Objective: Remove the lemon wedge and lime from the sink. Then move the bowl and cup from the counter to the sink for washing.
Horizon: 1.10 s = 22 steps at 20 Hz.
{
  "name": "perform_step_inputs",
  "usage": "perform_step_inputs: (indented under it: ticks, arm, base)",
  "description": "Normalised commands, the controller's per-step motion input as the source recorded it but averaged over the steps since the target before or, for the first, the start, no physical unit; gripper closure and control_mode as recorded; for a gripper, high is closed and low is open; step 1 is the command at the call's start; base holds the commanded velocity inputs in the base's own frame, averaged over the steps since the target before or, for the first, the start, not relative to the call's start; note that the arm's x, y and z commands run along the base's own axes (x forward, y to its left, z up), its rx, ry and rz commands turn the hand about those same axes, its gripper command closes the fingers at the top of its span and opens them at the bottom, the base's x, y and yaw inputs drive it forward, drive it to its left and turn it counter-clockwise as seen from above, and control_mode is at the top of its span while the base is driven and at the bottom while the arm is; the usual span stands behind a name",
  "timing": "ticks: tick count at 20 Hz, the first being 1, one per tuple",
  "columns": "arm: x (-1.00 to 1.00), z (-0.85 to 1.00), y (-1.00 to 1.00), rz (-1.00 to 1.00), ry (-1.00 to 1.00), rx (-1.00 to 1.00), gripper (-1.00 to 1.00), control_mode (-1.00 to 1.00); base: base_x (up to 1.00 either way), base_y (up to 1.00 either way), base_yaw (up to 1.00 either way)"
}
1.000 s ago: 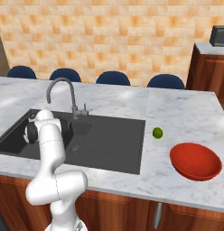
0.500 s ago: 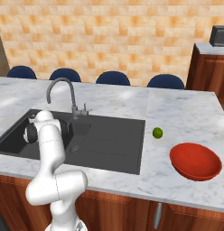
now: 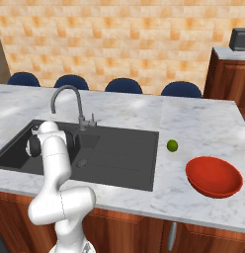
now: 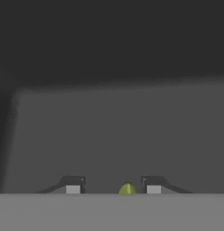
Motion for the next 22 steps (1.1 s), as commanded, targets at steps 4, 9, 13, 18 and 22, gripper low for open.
perform_step_inputs:
  ticks: [4,9,13,18,22]
  arm:
    - [-0.15,-0.18,0.16,-0.01,0.0,-0.01,1.0,-1.0]
    - [-0.12,-0.16,0.12,-0.03,0.0,-0.03,1.0,-1.0]
    - [-0.15,-0.01,0.01,-0.03,0.0,-0.02,1.0,-1.0]
    - [-0.17,0.09,-0.01,-0.05,0.0,-0.01,1.0,-1.0]
    - [-0.13,0.19,-0.1,-0.05,0.0,0.0,1.0,-1.0]
  base:
    - [0.0,0.0,0.0]
    - [0.0,0.0,0.0]
    - [0.0,0.0,0.0]
    - [0.0,0.0,0.0]
    - [0.0,0.0,0.0]
